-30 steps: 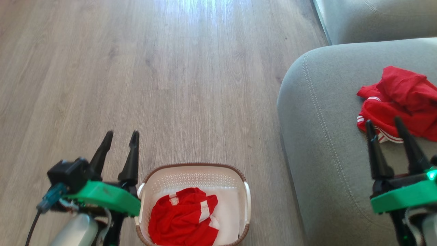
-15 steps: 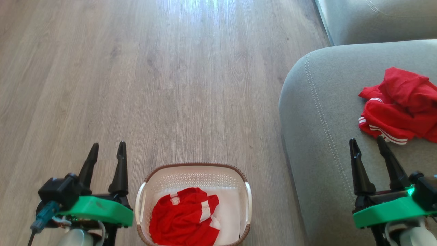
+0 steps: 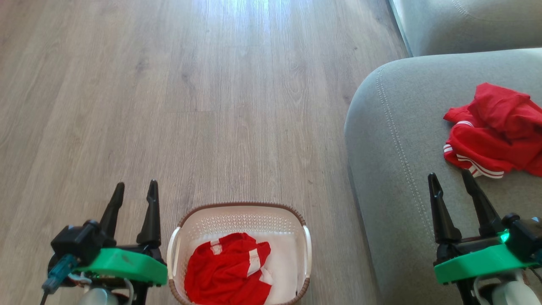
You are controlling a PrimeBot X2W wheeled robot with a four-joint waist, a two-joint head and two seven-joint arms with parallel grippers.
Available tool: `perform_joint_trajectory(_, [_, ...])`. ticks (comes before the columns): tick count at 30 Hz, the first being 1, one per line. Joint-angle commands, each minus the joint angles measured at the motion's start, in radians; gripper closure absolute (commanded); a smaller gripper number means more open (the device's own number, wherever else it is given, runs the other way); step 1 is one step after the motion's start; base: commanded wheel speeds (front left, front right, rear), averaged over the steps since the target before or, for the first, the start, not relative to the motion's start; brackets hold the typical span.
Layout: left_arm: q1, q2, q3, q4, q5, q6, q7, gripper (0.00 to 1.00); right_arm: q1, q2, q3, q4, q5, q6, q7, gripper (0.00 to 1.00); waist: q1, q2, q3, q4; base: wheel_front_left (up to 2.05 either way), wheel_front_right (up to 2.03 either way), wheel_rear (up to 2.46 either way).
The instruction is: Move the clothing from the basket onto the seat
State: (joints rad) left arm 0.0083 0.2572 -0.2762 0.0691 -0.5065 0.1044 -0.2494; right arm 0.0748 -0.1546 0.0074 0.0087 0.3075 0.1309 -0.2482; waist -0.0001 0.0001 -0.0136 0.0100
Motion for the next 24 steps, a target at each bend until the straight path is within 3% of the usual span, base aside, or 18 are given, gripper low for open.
perform_joint_trajectory(1, [-0.041, 0.004, 0.051, -0.025, 0.013, -0.009, -0.012, 0.00, -0.038, -0.010, 0.021, -0.027, -0.002, 0.000, -0.012, 0.00, 0.0001, -0.0001, 0.000, -0.001, 0.00, 0.00, 0.00])
perform_joint_trajectory(24, [-0.046, -0.030, 0.079, 0.000, 0.052, -0.044, -0.012, 0.00, -0.047, -0.010, 0.032, -0.026, 0.002, 0.000, -0.013, 0.00, 0.0001, -0.0001, 0.004, -0.009, 0.00, 0.00, 0.00])
